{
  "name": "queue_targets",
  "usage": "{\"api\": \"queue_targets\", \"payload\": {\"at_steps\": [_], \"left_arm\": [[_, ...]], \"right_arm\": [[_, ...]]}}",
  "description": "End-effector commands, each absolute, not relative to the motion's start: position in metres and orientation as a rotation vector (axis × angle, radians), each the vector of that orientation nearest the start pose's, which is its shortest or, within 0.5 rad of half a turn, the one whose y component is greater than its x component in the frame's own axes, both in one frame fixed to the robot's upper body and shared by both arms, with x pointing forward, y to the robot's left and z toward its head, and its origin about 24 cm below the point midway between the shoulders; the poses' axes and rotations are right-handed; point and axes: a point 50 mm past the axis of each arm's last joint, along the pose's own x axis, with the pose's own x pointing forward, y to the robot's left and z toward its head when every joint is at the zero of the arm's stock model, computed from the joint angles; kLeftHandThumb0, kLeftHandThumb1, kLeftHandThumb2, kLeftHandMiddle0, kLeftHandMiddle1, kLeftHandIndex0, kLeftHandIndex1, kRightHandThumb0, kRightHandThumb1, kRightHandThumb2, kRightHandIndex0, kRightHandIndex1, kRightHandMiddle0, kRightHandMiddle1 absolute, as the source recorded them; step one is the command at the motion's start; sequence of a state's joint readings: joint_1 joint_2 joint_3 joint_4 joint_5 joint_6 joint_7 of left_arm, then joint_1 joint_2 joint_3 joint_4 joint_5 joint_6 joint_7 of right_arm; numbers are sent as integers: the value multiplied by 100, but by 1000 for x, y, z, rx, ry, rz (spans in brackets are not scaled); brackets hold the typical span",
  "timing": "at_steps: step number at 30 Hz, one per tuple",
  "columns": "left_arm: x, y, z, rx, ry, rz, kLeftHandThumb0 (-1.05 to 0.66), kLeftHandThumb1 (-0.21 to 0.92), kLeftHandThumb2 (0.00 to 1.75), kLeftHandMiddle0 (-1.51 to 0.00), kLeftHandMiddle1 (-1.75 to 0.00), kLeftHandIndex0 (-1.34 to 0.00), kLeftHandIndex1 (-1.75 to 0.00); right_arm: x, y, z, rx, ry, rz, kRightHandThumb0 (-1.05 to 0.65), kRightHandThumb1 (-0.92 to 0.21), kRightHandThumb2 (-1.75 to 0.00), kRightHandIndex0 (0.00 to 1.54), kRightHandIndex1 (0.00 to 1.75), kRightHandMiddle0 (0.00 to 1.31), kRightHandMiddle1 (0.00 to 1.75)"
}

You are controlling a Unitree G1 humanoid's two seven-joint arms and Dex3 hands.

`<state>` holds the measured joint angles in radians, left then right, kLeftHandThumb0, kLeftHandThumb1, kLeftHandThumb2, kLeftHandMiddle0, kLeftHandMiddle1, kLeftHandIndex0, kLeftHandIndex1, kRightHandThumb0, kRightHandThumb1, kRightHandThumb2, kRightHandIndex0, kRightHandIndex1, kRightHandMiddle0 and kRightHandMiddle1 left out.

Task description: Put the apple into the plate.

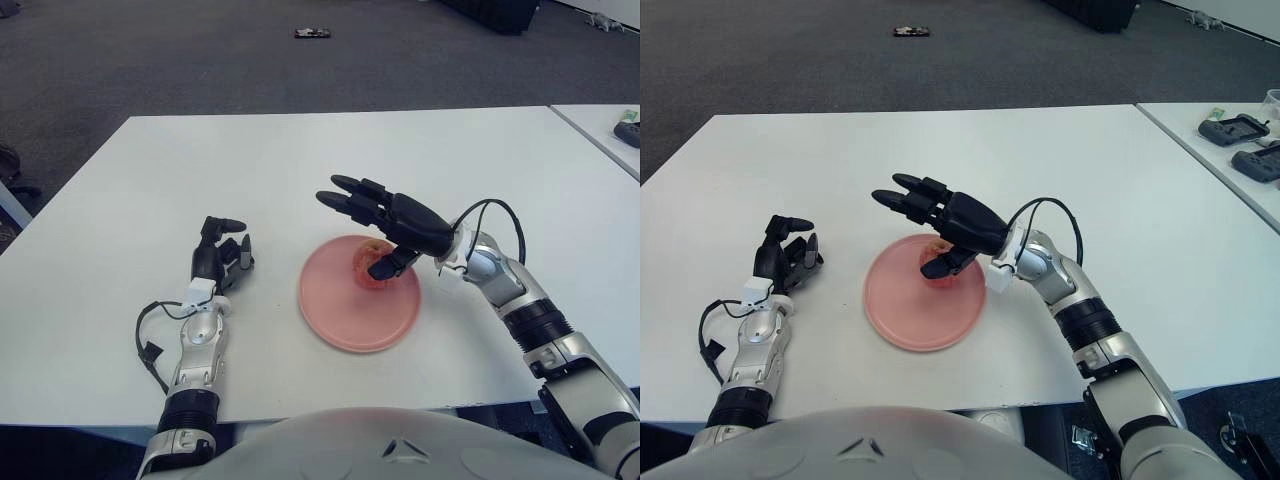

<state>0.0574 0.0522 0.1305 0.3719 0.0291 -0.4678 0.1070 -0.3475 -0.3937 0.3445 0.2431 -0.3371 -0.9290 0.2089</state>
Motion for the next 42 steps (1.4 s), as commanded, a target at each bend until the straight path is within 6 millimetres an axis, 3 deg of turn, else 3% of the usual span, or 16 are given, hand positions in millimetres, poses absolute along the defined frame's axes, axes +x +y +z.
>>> {"api": "queue_targets", "payload": {"at_steps": [1, 8, 13, 14, 18, 21, 23, 27, 34, 36, 42], "left_arm": [[215, 197, -19, 73, -12, 236, -38, 68, 85, -83, -175, -34, -175], [215, 197, -19, 57, -23, 194, -38, 71, 81, -82, -175, -32, -175], [217, 196, -19, 54, -19, 198, -38, 72, 80, -82, -175, -31, -175], [217, 195, -19, 55, -19, 199, -38, 72, 80, -82, -175, -31, -175], [218, 194, -20, 63, -13, 207, -38, 72, 81, -84, -175, -32, -175], [218, 194, -20, 61, -10, 207, -38, 71, 82, -85, -175, -33, -175], [219, 194, -20, 59, -9, 210, -38, 70, 83, -85, -175, -33, -175], [219, 193, -20, 60, -2, 218, -38, 70, 83, -85, -175, -33, -175], [220, 192, -20, 68, 1, 219, -38, 69, 84, -85, -175, -33, -175], [220, 192, -19, 68, -3, 216, -38, 70, 84, -85, -175, -33, -175], [220, 192, -19, 64, -7, 210, -38, 70, 84, -85, -175, -33, -175]], "right_arm": [[257, -98, 120, -640, -908, 787, -105, -92, -98, 0, 0, 0, 0], [252, -118, 115, -459, -817, 649, -105, -92, -100, 0, 0, 0, 0], [254, -126, 108, -302, -779, 423, -105, -92, -97, 5, 3, 1, 1], [254, -126, 109, -288, -781, 401, -104, -92, -95, 6, 4, 1, 6], [257, -124, 116, -188, -825, 241, -88, -92, -80, 17, 18, 0, 57], [260, -124, 118, -140, -844, 177, -76, -92, -75, 19, 57, 0, 106], [260, -129, 112, -87, -817, 110, -72, -92, -74, 22, 68, 4, 118], [259, -147, 86, -10, -716, -13, -61, -89, -79, 30, 85, 16, 129], [261, -147, 75, -12, -535, -204, -49, -83, -94, 39, 100, 21, 140], [262, -148, 70, -29, -459, -244, -40, -88, -69, 43, 102, 20, 160], [264, -148, 60, -61, -324, -291, -35, -92, -54, 49, 105, 19, 173]]}}
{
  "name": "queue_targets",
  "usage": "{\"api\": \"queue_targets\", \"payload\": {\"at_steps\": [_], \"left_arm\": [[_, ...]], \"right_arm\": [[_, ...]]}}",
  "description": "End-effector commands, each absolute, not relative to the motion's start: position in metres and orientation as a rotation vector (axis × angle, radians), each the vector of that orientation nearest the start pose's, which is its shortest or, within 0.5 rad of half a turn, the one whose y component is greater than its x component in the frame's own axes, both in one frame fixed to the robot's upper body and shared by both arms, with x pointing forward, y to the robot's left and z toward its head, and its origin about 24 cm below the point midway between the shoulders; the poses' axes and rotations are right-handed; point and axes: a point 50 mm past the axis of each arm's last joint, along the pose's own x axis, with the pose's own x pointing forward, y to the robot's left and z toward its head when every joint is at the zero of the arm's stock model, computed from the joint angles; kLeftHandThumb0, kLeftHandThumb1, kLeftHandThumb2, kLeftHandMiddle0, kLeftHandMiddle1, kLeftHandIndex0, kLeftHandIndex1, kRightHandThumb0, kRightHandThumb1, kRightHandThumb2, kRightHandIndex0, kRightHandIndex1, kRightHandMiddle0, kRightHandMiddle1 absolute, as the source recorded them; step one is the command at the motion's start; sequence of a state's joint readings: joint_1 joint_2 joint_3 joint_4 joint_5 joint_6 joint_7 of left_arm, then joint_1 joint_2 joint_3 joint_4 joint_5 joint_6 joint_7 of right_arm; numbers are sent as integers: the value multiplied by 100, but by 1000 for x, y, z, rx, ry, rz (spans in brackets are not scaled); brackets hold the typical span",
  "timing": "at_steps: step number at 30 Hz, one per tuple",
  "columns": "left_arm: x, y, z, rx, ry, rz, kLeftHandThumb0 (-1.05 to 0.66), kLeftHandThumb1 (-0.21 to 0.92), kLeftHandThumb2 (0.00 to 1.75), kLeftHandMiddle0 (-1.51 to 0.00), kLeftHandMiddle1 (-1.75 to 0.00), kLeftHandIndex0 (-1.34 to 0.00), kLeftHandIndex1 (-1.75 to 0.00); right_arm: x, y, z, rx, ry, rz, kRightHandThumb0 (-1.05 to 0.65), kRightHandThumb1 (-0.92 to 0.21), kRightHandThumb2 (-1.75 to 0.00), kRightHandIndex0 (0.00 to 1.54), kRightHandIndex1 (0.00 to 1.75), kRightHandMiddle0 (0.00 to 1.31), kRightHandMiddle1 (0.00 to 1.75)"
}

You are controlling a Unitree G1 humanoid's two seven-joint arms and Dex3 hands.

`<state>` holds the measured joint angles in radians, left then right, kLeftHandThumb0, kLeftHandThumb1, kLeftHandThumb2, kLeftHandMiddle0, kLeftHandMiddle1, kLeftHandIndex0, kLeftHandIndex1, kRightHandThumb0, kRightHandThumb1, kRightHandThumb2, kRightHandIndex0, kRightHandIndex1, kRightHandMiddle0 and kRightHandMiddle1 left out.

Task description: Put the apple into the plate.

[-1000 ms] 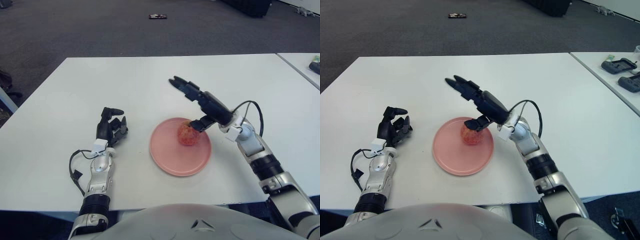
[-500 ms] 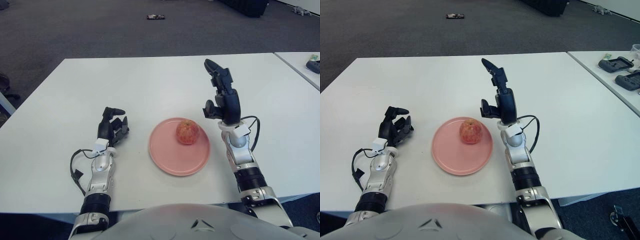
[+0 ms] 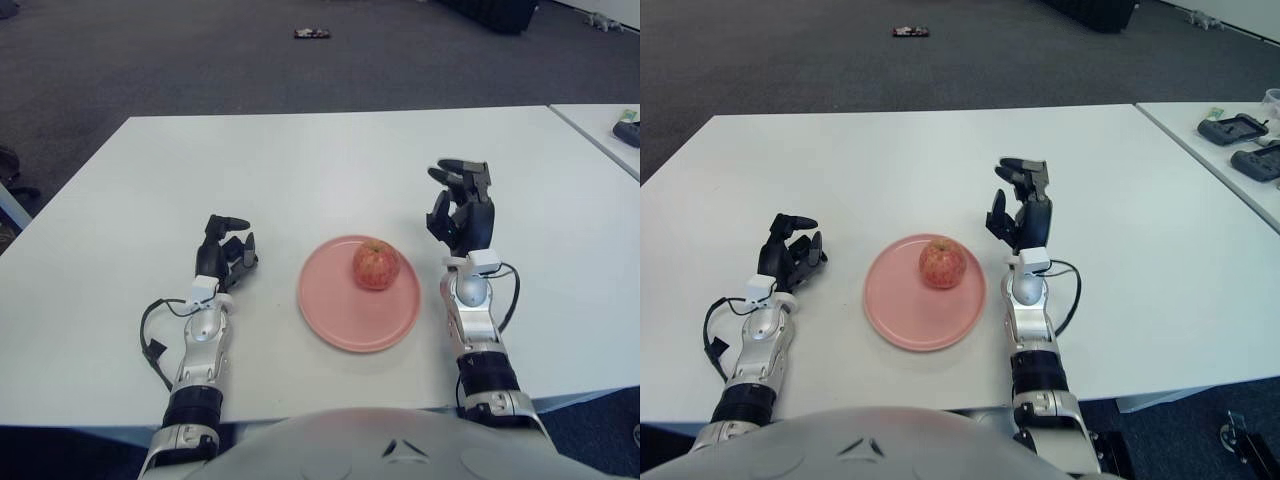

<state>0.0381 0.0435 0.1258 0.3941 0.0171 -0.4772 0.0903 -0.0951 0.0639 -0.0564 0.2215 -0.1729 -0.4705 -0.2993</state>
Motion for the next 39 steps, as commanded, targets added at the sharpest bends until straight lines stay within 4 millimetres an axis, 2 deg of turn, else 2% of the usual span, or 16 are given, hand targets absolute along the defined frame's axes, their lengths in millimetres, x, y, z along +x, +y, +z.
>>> {"api": "queue_targets", "payload": {"at_steps": [1, 8, 15, 33, 39], "left_arm": [[221, 192, -19, 61, -8, 209, -38, 70, 84, -85, -175, -33, -175], [221, 192, -18, 53, -8, 205, -38, 70, 83, -84, -175, -33, -175], [222, 192, -18, 44, -12, 201, -38, 72, 81, -83, -175, -32, -175], [222, 191, -17, 58, -22, 194, -37, 74, 78, -84, -175, -31, -175], [221, 191, -16, 64, -27, 197, -37, 74, 78, -84, -175, -31, -175]], "right_arm": [[264, -149, 57, -64, -302, -290, -35, -92, -54, 50, 106, 19, 174], [262, -163, 32, -94, -198, -260, -35, -92, -53, 54, 110, 20, 175], [260, -169, 24, -142, -141, -242, -35, -90, -56, 55, 113, 21, 175], [250, -169, 9, -254, -48, -175, -35, -87, -60, 56, 118, 23, 175], [244, -170, -1, -262, -10, -156, -36, -85, -63, 56, 119, 24, 175]]}}
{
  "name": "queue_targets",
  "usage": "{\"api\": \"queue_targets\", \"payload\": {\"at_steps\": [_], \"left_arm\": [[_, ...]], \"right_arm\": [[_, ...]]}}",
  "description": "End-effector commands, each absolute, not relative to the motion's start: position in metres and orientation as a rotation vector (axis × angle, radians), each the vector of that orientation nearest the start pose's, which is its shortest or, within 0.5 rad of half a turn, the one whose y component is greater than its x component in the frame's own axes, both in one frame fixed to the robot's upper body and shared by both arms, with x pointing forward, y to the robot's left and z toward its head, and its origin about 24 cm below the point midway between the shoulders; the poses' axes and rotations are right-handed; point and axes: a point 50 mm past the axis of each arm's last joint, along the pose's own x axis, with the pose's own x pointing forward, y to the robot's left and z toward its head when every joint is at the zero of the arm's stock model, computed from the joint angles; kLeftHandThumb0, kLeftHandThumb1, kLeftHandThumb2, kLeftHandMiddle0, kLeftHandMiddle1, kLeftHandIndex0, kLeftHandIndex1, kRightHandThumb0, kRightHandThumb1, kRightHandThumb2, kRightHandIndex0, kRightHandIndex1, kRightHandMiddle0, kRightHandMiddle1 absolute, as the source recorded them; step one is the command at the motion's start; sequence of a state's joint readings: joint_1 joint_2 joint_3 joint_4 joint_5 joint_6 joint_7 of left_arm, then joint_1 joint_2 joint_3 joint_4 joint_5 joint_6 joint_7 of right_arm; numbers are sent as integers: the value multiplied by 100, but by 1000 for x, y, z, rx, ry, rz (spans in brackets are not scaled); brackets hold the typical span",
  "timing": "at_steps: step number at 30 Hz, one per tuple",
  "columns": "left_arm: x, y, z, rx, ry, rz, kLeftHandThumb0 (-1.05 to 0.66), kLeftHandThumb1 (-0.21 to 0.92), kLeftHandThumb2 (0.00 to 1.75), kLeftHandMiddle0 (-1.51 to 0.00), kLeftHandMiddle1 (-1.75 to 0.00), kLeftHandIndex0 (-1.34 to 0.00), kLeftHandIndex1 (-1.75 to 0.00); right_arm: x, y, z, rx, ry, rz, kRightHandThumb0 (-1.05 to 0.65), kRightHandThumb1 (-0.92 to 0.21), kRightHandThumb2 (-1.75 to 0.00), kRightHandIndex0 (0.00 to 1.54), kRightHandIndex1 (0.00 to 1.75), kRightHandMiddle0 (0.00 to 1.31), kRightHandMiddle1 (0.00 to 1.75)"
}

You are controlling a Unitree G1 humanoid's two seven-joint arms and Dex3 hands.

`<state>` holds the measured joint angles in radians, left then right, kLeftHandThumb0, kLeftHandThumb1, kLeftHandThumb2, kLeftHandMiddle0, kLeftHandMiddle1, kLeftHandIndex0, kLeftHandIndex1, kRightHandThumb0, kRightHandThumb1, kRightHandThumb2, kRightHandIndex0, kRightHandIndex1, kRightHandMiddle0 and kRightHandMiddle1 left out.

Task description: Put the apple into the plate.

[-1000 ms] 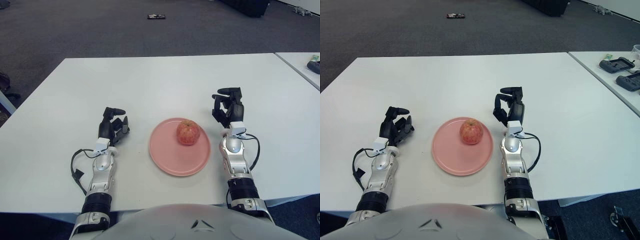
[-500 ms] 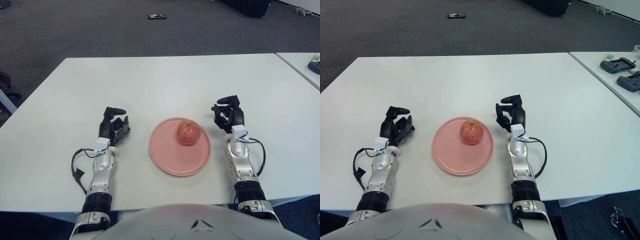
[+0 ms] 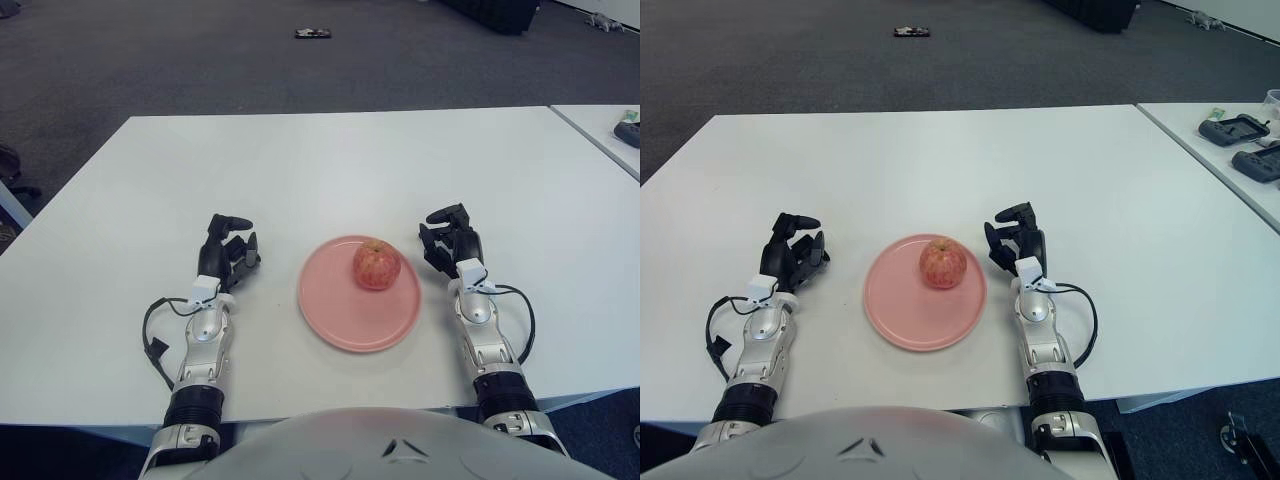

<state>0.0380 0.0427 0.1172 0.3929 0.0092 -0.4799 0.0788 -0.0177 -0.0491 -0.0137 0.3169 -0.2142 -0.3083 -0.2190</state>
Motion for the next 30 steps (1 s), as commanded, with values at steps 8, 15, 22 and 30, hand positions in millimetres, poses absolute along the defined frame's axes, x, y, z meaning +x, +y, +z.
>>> {"api": "queue_targets", "payload": {"at_steps": [8, 15, 22, 30], "left_arm": [[221, 191, -17, 59, -21, 195, -38, 73, 79, -85, -175, -31, -175], [220, 191, -17, 52, -24, 187, -38, 72, 80, -85, -175, -31, -175], [220, 191, -17, 55, -17, 188, -38, 72, 80, -84, -175, -31, -175], [221, 192, -17, 69, -13, 189, -38, 72, 80, -85, -175, -31, -175]], "right_arm": [[242, -168, -3, -247, -18, -167, -36, -85, -63, 57, 120, 24, 175], [240, -169, -6, -219, -10, -189, -36, -83, -66, 58, 122, 25, 175], [236, -170, -7, -212, -17, -207, -36, -83, -65, 59, 121, 25, 175], [231, -173, -6, -219, -28, -218, -36, -83, -65, 59, 121, 25, 175]]}}
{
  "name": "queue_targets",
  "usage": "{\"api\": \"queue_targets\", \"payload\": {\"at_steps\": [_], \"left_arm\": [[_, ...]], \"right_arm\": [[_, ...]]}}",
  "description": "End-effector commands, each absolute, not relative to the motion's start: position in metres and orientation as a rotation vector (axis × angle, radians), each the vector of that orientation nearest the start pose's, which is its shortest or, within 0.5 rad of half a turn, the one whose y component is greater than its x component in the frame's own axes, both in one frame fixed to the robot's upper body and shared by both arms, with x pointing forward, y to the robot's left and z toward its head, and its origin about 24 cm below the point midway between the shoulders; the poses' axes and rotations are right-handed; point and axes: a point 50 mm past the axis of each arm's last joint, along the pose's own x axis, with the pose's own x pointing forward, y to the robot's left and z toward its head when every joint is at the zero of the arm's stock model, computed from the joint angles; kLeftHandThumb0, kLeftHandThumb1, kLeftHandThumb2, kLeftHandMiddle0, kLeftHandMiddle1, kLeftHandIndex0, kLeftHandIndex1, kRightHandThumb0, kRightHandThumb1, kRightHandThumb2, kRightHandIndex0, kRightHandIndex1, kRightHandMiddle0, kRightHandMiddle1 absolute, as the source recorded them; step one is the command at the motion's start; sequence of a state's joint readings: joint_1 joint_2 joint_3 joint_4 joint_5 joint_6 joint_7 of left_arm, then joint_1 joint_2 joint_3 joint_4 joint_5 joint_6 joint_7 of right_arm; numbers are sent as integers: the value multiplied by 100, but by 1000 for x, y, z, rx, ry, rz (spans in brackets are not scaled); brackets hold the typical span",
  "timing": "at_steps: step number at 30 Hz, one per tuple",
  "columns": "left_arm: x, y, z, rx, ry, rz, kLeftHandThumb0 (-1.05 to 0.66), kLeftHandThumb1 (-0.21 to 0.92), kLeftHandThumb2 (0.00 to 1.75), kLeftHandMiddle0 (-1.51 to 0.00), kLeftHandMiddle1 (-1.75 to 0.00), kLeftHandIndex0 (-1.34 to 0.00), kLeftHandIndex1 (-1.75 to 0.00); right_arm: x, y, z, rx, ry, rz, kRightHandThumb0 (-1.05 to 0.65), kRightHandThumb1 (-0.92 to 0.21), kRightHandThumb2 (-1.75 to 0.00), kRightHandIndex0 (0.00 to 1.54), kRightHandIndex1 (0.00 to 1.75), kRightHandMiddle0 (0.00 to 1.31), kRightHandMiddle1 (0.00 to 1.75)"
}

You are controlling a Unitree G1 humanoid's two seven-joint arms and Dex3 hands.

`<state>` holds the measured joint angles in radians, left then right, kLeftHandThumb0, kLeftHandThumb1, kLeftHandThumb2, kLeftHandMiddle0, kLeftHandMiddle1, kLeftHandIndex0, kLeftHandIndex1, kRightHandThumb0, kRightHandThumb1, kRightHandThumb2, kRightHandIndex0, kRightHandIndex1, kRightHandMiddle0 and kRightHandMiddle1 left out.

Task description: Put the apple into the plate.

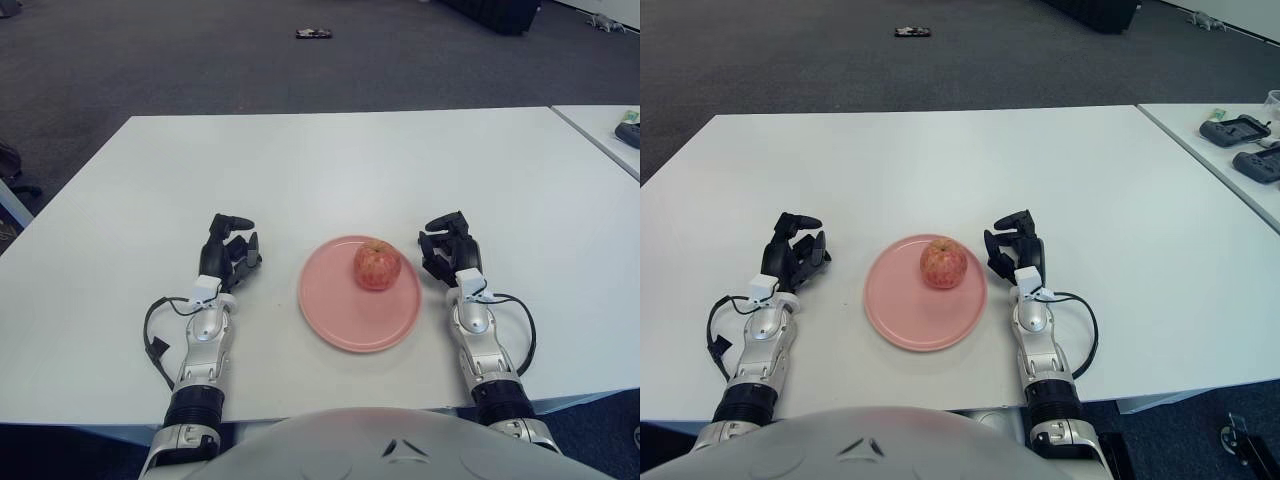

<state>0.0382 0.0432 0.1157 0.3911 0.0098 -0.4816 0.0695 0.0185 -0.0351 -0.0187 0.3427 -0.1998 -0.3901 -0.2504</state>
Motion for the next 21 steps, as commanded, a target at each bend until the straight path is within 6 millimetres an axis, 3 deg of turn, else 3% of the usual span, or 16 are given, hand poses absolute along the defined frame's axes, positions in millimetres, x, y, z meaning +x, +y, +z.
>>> {"api": "queue_targets", "payload": {"at_steps": [1, 21], "left_arm": [[221, 192, -17, 70, -13, 190, -38, 72, 80, -85, -175, -32, -175], [221, 195, -18, 68, -2, 181, -38, 71, 82, -85, -175, -32, -175]], "right_arm": [[231, -173, -6, -219, -30, -219, -36, -83, -65, 59, 120, 25, 175], [225, -174, 2, -179, -91, -274, -37, -78, -72, 61, 123, 28, 175]]}}
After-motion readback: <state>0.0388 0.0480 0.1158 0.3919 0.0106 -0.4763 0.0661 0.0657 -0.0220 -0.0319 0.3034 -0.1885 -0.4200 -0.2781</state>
